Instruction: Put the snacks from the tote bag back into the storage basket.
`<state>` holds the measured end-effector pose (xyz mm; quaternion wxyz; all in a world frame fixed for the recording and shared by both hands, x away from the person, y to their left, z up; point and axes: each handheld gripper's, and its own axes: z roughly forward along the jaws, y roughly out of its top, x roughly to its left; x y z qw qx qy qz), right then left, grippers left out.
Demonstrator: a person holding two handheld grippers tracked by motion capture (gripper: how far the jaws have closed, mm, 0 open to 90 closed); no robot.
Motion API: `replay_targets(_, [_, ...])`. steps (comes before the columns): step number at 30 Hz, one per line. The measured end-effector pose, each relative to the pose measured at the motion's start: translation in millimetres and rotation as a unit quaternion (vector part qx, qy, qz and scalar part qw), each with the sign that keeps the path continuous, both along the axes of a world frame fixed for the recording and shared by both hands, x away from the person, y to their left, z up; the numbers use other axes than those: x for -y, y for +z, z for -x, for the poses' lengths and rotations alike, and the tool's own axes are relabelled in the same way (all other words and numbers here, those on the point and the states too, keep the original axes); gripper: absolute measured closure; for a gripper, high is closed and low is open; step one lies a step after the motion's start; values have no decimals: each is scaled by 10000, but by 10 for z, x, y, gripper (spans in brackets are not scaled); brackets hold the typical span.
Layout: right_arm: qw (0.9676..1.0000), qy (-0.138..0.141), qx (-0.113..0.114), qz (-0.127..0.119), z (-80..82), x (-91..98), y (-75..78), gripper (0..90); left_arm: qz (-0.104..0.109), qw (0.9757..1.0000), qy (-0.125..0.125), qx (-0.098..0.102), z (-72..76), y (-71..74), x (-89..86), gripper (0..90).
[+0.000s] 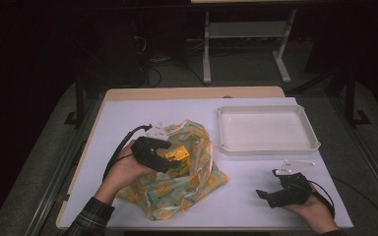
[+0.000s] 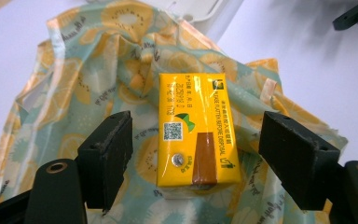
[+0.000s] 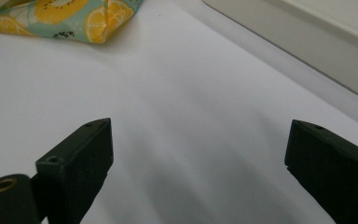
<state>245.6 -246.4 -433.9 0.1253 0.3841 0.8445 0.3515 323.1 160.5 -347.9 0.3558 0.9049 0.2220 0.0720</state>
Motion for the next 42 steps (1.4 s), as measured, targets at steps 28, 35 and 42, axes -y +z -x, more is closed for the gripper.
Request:
replay_targets(28, [10000, 0, 20, 6, -4, 19, -3, 74, -909, 9955, -83, -267, -110, -221, 281, 364])
replay_targets(35, [10000, 2, 20, 8, -3, 20, 0, 74, -1022, 9944, -121, -227, -103, -241, 293, 502])
replay_targets(42, [10000, 17, 30, 11, -2, 21, 0, 74, -977, 9950, -91, -210, -98, -251, 284, 523])
